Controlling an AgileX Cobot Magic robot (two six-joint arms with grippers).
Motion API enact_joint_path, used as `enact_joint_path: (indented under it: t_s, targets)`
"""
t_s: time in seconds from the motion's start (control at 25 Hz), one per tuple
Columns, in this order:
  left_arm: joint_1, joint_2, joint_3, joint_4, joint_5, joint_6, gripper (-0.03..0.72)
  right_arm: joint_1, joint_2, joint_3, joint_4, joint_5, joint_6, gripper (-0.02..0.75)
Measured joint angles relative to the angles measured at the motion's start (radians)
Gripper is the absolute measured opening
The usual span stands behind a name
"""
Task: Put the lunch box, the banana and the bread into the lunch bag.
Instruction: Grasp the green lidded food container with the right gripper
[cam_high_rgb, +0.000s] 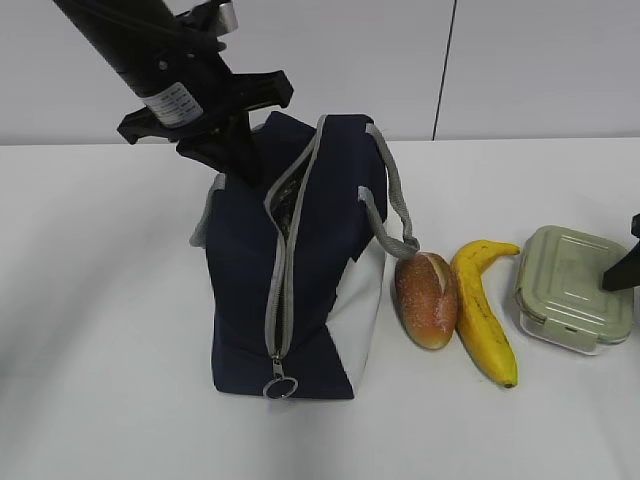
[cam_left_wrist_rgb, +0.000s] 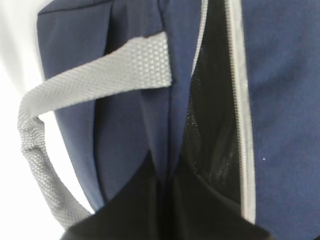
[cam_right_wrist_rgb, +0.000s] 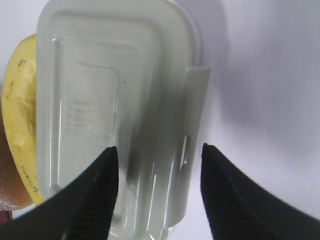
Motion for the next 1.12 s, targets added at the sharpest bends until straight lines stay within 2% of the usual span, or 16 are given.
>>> enact_joint_path:
  t_s: [0.08,0.24,0.36,0.84,1.12]
  targets:
    - [0.000,0.000,0.000,0.000,0.000,0.000,0.008,0.000,0.000,0.000,-0.002,-0.008,0.000,0.410]
    - [0.000,0.000,0.000,0.000,0.000,0.000,0.008,-0.002,0.011,-0.005,0.019,-0.026,0.000,0.517]
    - [0.000,0.000,0.000,0.001,0.000,0.000,0.008,-0.002,0.050,-0.026,0.030,-0.001,0.000,0.554]
    - [0.000,0.000,0.000,0.001,0.002,0.000,0.008,-0.002,0.120,-0.083,0.056,0.056,-0.002,0.566]
    - [0.000,0.000,0.000,0.002,0.002,0.000,0.008,-0.004,0.176,-0.091,0.174,0.126,-0.109,0.566]
